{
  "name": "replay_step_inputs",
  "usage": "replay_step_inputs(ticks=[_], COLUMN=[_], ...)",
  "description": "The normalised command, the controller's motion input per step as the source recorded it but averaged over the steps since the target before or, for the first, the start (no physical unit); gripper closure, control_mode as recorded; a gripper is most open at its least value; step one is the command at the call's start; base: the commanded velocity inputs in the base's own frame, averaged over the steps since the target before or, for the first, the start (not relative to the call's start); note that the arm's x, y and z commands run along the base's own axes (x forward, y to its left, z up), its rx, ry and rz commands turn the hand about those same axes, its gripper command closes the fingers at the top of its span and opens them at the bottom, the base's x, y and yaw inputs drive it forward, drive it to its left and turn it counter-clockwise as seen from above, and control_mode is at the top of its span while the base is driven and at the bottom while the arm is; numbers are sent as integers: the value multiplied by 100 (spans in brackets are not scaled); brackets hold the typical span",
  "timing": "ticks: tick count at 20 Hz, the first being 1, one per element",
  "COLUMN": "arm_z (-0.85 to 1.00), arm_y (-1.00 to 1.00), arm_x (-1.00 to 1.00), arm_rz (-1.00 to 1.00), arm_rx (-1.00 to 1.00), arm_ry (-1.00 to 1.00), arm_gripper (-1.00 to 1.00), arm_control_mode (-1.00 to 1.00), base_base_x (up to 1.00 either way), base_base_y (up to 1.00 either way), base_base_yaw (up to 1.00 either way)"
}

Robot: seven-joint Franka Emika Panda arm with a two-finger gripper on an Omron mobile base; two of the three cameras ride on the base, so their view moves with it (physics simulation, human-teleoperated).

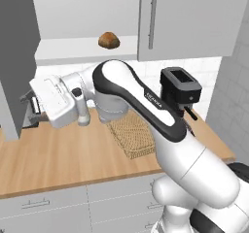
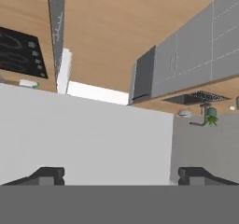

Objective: Open the cabinet, pick up the bread from the cabinet and place it in the basket. Then move the basket to the dining counter.

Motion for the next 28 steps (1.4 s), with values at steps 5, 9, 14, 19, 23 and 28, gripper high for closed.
replay_step_inputs(ticks=[5,9,14,19,23,28], arm_z=[0,-5,-36,-74,-12,0], arm_y=[8,-64,-100,-100,-89,-48], arm_x=[0,16,16,2,-18,-2], arm_rz=[0,-1,10,28,39,39], arm_rx=[-9,-7,5,1,-29,-52], arm_ry=[3,-6,-30,-39,-79,-51], arm_gripper=[-100,-100,-100,-100,-100,-100], arm_control_mode=[-100,-100,-100,-100,-100,-100], base_base_x=[0,0,0,0,0,0], base_base_y=[0,0,0,0,0,0], base_base_yaw=[0,0,0,0,0,0])
